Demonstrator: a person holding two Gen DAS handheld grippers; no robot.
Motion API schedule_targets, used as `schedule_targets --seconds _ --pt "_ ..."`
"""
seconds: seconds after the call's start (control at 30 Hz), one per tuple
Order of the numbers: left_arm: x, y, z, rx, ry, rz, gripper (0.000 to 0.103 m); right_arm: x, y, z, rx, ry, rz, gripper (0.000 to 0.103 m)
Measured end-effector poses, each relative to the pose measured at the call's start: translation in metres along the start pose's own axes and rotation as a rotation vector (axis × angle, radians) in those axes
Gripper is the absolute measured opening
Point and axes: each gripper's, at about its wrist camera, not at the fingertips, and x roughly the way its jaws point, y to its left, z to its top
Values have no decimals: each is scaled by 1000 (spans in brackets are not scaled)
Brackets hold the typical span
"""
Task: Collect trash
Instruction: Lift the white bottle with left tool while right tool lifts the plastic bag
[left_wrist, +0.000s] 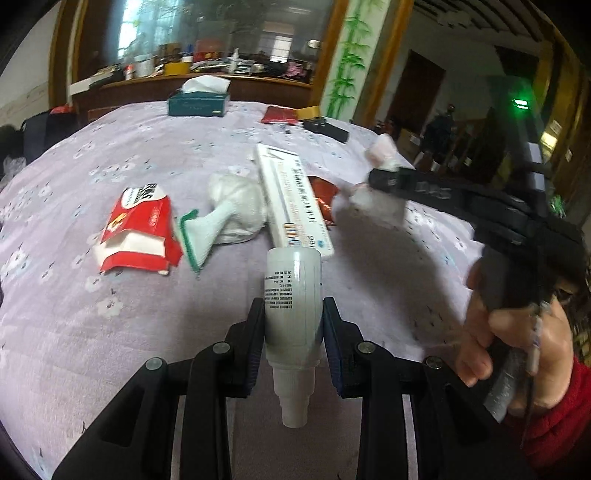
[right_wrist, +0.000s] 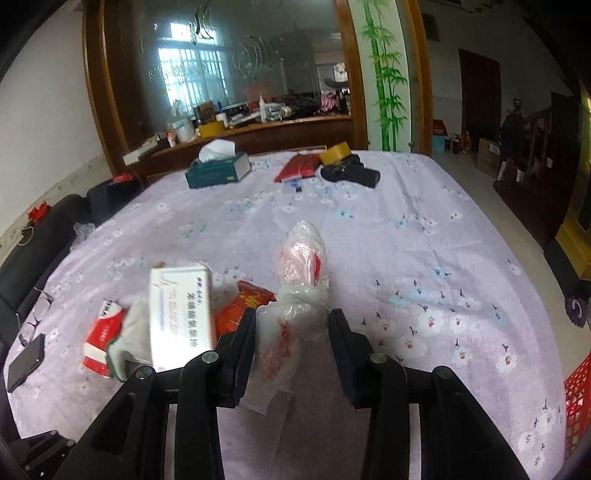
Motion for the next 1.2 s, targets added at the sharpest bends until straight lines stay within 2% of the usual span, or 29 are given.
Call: schedule_targets --seconds 0.27,0.33,0.47,0.63,0.73,0.93,1.2 --pt "-6 9 2 -62 -34 82 29 -34 4 12 17 -64 75 42" --pt "-7 10 1 -69 -34 127 29 -50 4 15 26 -78 109 42" --pt "-20 8 0 -91 -39 132 29 -85 1 8 -10 -98 152 42" --pt "-32 -5 -6 -51 -71 154 29 -115 -3 -28 -52 -90 178 43" --pt "-40 -8 -12 -55 -86 162 29 -118 -7 -43 -49 -93 166 43" --pt "-52 -11 -17 -49 -100 170 29 -118 -18 -55 -5 -68 197 43" --pt "-57 -6 -18 -77 -81 128 29 -131 -21 -63 6 -79 221 43"
